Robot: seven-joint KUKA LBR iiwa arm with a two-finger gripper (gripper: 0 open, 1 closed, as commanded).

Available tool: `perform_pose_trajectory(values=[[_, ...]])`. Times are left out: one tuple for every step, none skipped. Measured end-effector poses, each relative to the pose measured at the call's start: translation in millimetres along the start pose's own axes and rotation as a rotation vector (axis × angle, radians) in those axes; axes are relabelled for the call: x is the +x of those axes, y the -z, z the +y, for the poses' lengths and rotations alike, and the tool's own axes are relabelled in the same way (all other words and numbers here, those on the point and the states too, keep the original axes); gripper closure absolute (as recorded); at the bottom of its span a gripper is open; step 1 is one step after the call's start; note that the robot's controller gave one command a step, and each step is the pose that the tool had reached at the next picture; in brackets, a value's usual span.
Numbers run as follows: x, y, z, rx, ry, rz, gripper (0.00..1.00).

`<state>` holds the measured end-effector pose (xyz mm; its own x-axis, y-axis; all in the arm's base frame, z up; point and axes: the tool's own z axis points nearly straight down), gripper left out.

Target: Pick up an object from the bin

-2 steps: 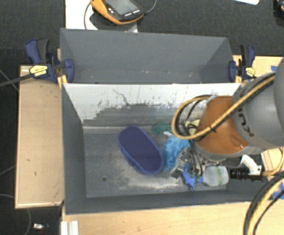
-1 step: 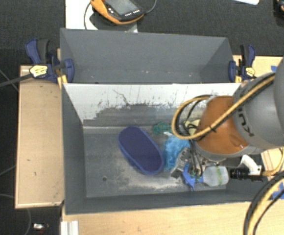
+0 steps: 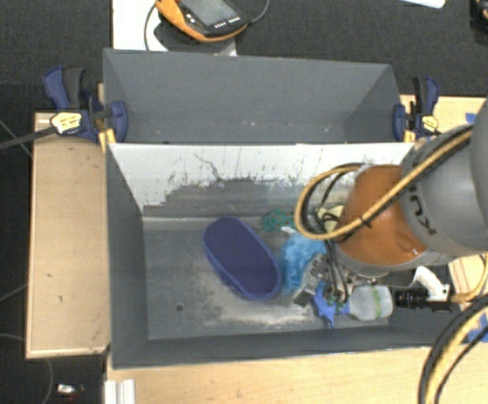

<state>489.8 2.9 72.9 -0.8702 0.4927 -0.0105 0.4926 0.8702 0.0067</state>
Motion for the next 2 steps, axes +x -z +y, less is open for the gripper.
perform_pose_trajectory(values=[[0.0, 0.0, 0.0, 0.000, 0.000, 0.000, 1.00], [0.0, 0.0, 0.0, 0.000, 0.000, 0.000, 1.00]])
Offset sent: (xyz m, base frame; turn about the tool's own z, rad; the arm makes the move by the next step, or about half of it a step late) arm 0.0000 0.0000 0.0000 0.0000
